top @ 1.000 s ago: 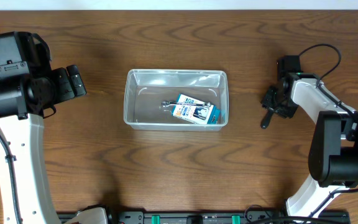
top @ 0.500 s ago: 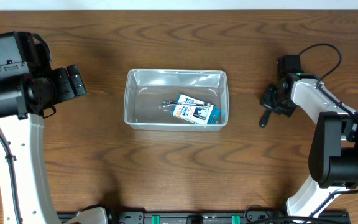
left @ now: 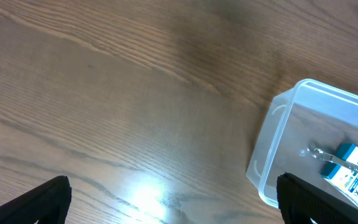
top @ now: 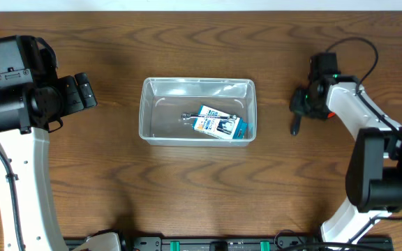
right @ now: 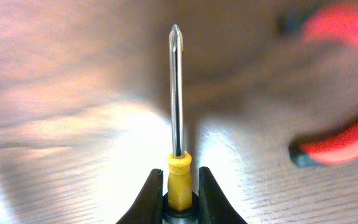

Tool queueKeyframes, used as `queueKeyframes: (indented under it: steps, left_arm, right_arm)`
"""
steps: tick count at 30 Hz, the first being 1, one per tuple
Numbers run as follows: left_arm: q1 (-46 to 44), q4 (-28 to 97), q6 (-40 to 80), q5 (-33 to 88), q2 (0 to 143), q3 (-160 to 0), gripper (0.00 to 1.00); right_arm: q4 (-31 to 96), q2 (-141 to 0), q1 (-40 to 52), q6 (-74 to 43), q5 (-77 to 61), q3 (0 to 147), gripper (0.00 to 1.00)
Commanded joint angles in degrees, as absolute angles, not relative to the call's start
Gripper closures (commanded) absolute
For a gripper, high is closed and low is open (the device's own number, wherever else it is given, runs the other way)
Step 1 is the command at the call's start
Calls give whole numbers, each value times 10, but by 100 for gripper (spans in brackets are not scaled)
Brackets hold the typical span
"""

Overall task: Pack container
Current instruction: 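Carry the screwdriver left and release it into the container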

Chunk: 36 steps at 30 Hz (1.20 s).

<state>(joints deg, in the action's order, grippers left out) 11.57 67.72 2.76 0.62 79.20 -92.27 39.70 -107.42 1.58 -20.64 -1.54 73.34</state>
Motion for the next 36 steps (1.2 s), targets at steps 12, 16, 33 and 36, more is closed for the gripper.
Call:
queueKeyframes:
  steps: [12,16,33,36]
  left_arm:
    - [118,668,28,-3,794,-921,2]
    - [118,664,28,-3,794,-921,2]
    - [118,664,28,-3,794,-921,2]
    - [118,664,28,-3,794,-921,2]
  right_arm:
    - [400,-986,252,243,-97,890,99]
    - [389,-1012,312,323,-97,890,99]
    - [394,-1165,381,393,-105,891,68]
    - [395,-1152,379,392,-93,894,5]
